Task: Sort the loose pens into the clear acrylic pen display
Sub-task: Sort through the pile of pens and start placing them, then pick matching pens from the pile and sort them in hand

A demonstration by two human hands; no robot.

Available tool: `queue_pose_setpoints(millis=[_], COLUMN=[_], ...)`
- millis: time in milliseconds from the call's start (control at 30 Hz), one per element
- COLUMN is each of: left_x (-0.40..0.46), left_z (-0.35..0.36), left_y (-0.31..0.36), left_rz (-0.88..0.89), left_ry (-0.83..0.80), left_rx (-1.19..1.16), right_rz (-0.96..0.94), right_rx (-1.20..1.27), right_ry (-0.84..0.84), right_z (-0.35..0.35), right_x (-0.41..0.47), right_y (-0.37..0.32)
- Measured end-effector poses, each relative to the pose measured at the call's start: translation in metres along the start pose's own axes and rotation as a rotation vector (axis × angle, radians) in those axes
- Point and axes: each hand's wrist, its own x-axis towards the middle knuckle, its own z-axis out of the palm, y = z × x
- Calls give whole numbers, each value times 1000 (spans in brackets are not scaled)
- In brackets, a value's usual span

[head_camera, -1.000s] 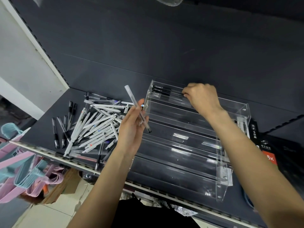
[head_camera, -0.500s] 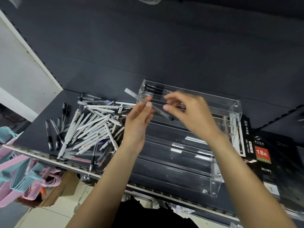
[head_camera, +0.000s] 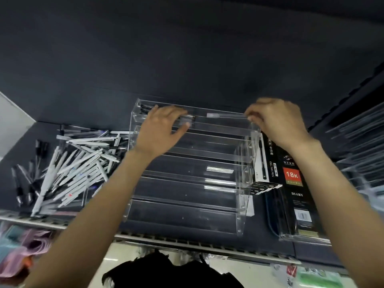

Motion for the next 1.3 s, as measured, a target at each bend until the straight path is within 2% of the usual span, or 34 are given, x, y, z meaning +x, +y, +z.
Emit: queue_pose_setpoints(millis=[133,333,467,633,733,800,933,1000,1100,1133,1200,1267,1300], left_x=[-3,-5,-4,-5,-6,-8,-26,-50,-108,-130,-170,-207,-225], left_z=[-7,-6,-6,-3,-1,-1,-11,-28,-54,-62,-78,-92,-99], left_y=[-19,-23,-24,-27,-27,-30,-30,-27,-33,-41,-63,-102,-123], left_rz=[-34,-10,11,24,36,70,176,164,-8,-146,-557,-907,-985], left_ry=[-135,-122,-75,-52,-62,-42,225,387,568,616,665,531,398], left_rx=[118,137,130,131,142,148,95,36,-86,-185,-535,-776,-777], right_rz=[-111,-147,-165,-153,-120,-104,-178,-219,-262,-279,-306,-318,-327], right_rx=[48,213,320,269,171,163,326,465,659,693,699,652,615], right_ry=[-182,-382,-450,-448,-390,-261,152,279,273,223,58,-137,-217], right_z=[4,15,20,27,24,17,4,4,18,26,46,65,75], right_x=[15,27,32,31,24,16,-9,-21,-34,-37,-41,-40,-38], right_y=[4,13,17,12,8,0,-45,-82,-150,-174,-221,-264,-283])
